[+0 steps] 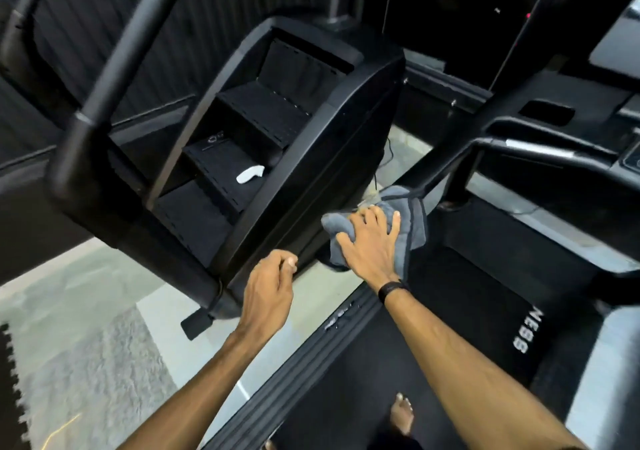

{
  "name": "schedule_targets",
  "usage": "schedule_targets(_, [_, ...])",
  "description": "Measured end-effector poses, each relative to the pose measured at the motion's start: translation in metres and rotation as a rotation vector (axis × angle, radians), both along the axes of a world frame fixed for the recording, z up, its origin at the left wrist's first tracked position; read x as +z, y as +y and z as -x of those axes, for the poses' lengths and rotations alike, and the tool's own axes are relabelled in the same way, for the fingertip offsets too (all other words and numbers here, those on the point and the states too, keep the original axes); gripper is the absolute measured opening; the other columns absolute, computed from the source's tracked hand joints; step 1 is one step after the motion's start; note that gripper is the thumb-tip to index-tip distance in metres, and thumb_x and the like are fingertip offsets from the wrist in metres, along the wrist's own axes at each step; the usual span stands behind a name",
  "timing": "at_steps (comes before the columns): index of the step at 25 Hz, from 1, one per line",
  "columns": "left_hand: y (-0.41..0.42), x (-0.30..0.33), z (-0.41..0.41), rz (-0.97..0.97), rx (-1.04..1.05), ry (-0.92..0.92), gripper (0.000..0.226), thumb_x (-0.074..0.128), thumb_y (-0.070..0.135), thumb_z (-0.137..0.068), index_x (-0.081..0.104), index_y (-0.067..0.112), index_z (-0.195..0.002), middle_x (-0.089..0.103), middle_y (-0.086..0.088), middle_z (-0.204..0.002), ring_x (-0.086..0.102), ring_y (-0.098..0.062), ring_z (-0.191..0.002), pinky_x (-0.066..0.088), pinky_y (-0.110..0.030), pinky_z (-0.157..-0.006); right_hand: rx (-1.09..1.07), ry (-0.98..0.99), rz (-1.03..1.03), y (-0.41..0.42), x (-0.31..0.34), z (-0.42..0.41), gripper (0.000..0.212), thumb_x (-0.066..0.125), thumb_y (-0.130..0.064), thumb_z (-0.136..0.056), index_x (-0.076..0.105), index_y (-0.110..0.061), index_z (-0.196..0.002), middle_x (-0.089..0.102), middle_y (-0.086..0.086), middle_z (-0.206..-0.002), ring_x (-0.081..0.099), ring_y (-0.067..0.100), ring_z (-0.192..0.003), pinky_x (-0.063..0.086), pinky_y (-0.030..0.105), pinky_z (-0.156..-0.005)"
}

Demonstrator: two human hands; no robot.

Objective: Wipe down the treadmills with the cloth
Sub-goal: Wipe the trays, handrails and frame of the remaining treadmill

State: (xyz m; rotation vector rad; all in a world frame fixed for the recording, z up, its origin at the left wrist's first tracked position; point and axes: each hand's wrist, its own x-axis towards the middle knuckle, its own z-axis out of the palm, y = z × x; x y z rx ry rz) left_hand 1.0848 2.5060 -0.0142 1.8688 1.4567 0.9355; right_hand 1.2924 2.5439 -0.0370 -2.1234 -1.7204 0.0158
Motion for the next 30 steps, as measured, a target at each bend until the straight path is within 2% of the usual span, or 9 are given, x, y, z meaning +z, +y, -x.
schedule_targets(5, [-0.002, -0.005, 0.008, 0.128, -0.167, -0.112, 0.018, 0.042, 0.022, -0.106, 0.058, 0.017, -0.099, 0.061, -0.004, -0.060, 0.054, -0.015, -0.044, 0.048, -0.036, -0.049, -0.019, 0.098, -0.039, -0.043, -0.004, 0.067, 0.043, 0.040, -0.049, -0.084, 0.060, -0.021, -0.111, 0.051, -0.003, -0.128, 0.033, 0.024, -0.140, -0.007, 0.062, -0.120])
schedule_targets(8, [0.014, -0.005, -0.005, 0.108, -0.171, -0.083, 0.018, 0.048, 0.026, -0.104, 0.062, 0.017, -0.097, 0.062, 0.002, -0.060, 0.061, -0.019, -0.057, 0.052, -0.044, -0.058, -0.053, 0.142, -0.030, -0.041, -0.012, 0.074, 0.042, 0.039, -0.053, -0.091, 0.060, -0.022, -0.110, 0.051, -0.003, -0.131, 0.027, 0.024, -0.145, -0.010, 0.064, -0.118])
schedule_targets(12, [0.050, -0.005, -0.027, 0.052, -0.147, 0.017, 0.020, 0.053, 0.036, -0.097, 0.064, 0.020, -0.091, 0.063, 0.000, -0.064, 0.062, -0.031, -0.068, 0.052, -0.049, -0.064, -0.152, 0.274, -0.069, -0.003, -0.010, 0.034, 0.034, 0.043, -0.051, -0.095, 0.058, -0.020, -0.094, 0.054, -0.006, -0.113, 0.032, 0.020, -0.138, -0.006, 0.067, -0.116])
schedule_targets(15, [0.078, -0.001, -0.053, 0.009, -0.164, 0.050, 0.008, 0.062, 0.030, -0.095, 0.064, 0.023, -0.090, 0.053, 0.002, -0.059, 0.056, -0.022, -0.060, 0.051, -0.047, -0.062, -0.163, 0.302, -0.124, 0.026, -0.013, -0.006, 0.025, 0.048, -0.045, -0.092, 0.053, -0.023, -0.081, 0.051, -0.011, -0.096, 0.043, 0.015, -0.119, 0.005, 0.067, -0.115])
schedule_targets(19, [0.108, -0.015, -0.085, -0.026, -0.272, 0.029, 0.023, 0.056, 0.038, -0.089, 0.062, 0.022, -0.104, 0.059, 0.014, -0.084, 0.056, -0.009, -0.072, 0.052, -0.045, -0.070, -0.220, 0.345, -0.164, 0.063, -0.007, -0.076, 0.030, 0.048, -0.042, -0.093, 0.056, -0.019, -0.075, 0.054, -0.009, -0.092, 0.045, 0.013, -0.113, -0.016, 0.039, -0.117])
schedule_targets(22, [0.125, -0.028, -0.112, -0.126, -0.456, 0.063, 0.040, 0.049, 0.043, -0.093, 0.058, 0.014, -0.119, 0.053, 0.009, -0.120, 0.054, -0.011, -0.107, 0.044, -0.039, -0.092, -0.241, 0.324, -0.190, 0.082, -0.013, -0.105, 0.031, 0.047, -0.043, -0.092, 0.057, -0.020, -0.075, 0.056, -0.009, -0.092, 0.045, 0.010, -0.115, 0.003, 0.058, -0.119])
schedule_targets(23, [0.128, -0.033, -0.121, -0.129, -0.506, 0.085, 0.046, 0.046, 0.044, -0.094, 0.055, 0.012, -0.125, 0.050, 0.004, -0.129, 0.051, -0.013, -0.117, 0.039, -0.037, -0.098, -0.245, 0.325, -0.198, 0.083, -0.015, -0.108, 0.031, 0.047, -0.043, -0.092, 0.059, -0.019, -0.076, 0.057, -0.008, -0.093, 0.044, 0.010, -0.116, 0.004, 0.057, -0.120])
schedule_targets(27, [0.127, -0.040, -0.133, -0.085, -0.588, 0.065, 0.058, 0.039, 0.051, -0.094, 0.044, 0.013, -0.138, 0.040, 0.002, -0.141, 0.038, -0.012, -0.133, 0.025, -0.033, -0.109, -0.280, 0.331, -0.283, 0.079, -0.013, -0.103, 0.034, 0.049, -0.041, -0.090, 0.068, -0.013, -0.083, 0.064, -0.003, -0.101, 0.045, 0.017, -0.125, -0.019, 0.019, -0.112])
schedule_targets(30, [0.130, -0.043, -0.133, -0.080, -0.669, 0.045, 0.060, 0.039, 0.057, -0.093, 0.031, 0.025, -0.143, 0.036, 0.007, -0.144, 0.033, -0.004, -0.135, 0.019, -0.028, -0.111, -0.295, 0.396, -0.347, 0.080, -0.017, -0.101, 0.037, 0.050, -0.043, -0.088, 0.071, -0.012, -0.084, 0.066, -0.002, -0.102, 0.045, 0.019, -0.129, -0.005, 0.014, -0.114])
